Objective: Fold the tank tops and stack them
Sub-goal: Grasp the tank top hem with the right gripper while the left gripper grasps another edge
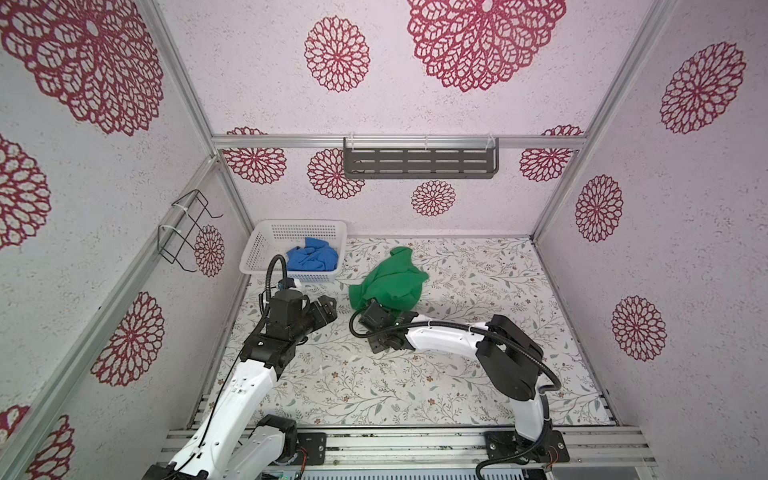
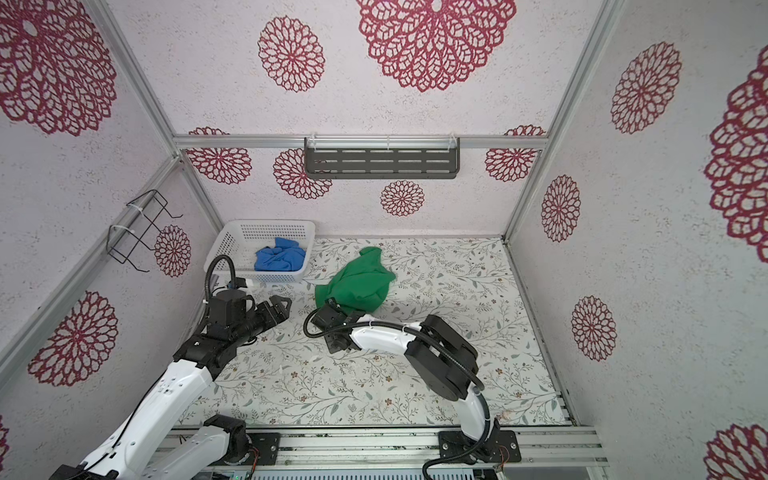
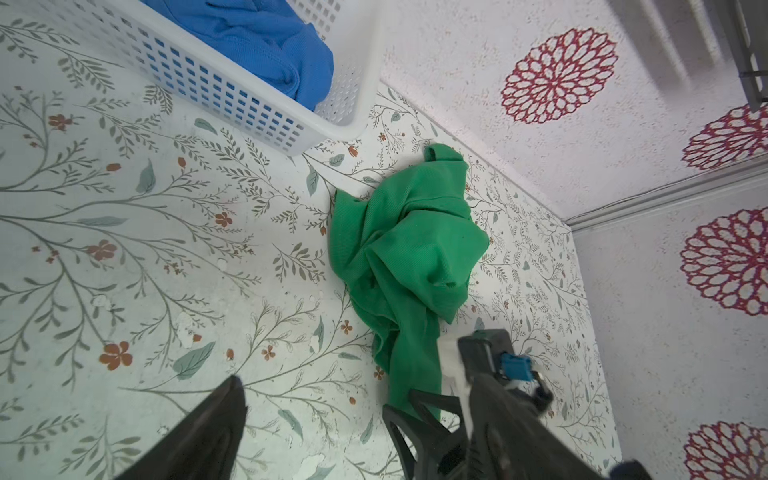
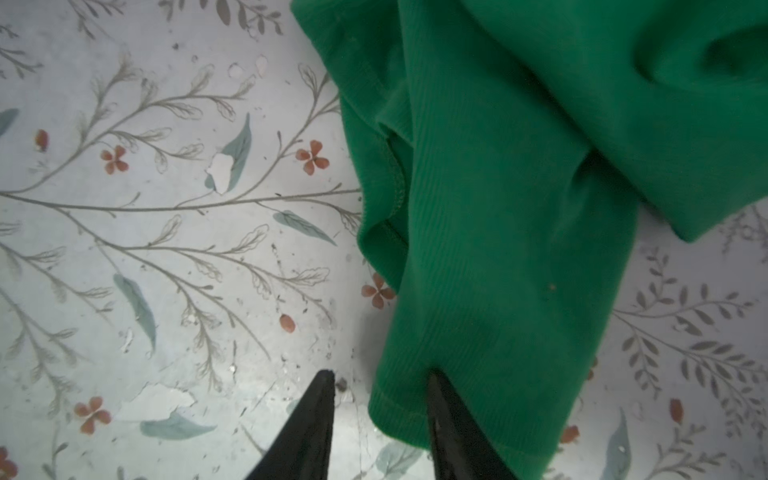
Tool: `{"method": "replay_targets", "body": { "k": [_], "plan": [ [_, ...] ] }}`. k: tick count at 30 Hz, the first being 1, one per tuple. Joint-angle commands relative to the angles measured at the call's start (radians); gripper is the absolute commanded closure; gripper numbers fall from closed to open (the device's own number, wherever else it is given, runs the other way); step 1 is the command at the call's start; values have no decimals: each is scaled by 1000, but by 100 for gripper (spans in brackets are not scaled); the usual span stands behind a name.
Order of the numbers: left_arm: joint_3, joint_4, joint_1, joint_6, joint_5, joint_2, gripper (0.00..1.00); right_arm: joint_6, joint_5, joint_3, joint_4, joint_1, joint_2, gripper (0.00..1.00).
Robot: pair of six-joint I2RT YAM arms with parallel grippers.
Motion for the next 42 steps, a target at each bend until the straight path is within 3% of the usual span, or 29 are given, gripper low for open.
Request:
{"method": "replay_targets", "body": {
  "k": [1,6,12,22,28,30,35,38,42],
  "plan": [
    [-11,12,14,-17,-26,21,12,28,10,6,-46,-3,11,67],
    [-6,37,14,-25,-4,78,12,70,18,-35,-58,-8,-30,99],
    [-19,132,-1,-76,59,168,14,89,-79,-196,-25,-92,-245,100],
    [21,253,-107,-101,45,399,18,127,-298,-582,97,-430,-647,100],
    [112,247,-132,-51,31,522,27,128,-338,-670,133,-487,-682,100],
    [137,249,-133,-29,17,550,34,135,-345,-694,153,-491,-681,100],
    [229,201,-137,100,-4,668,45,145,-355,-719,172,-492,-691,100],
    [277,200,-133,202,-26,729,45,142,-355,-722,167,-494,-704,100],
    [362,210,-111,262,34,806,40,134,-348,-725,148,-494,-727,100]
  ]
}}
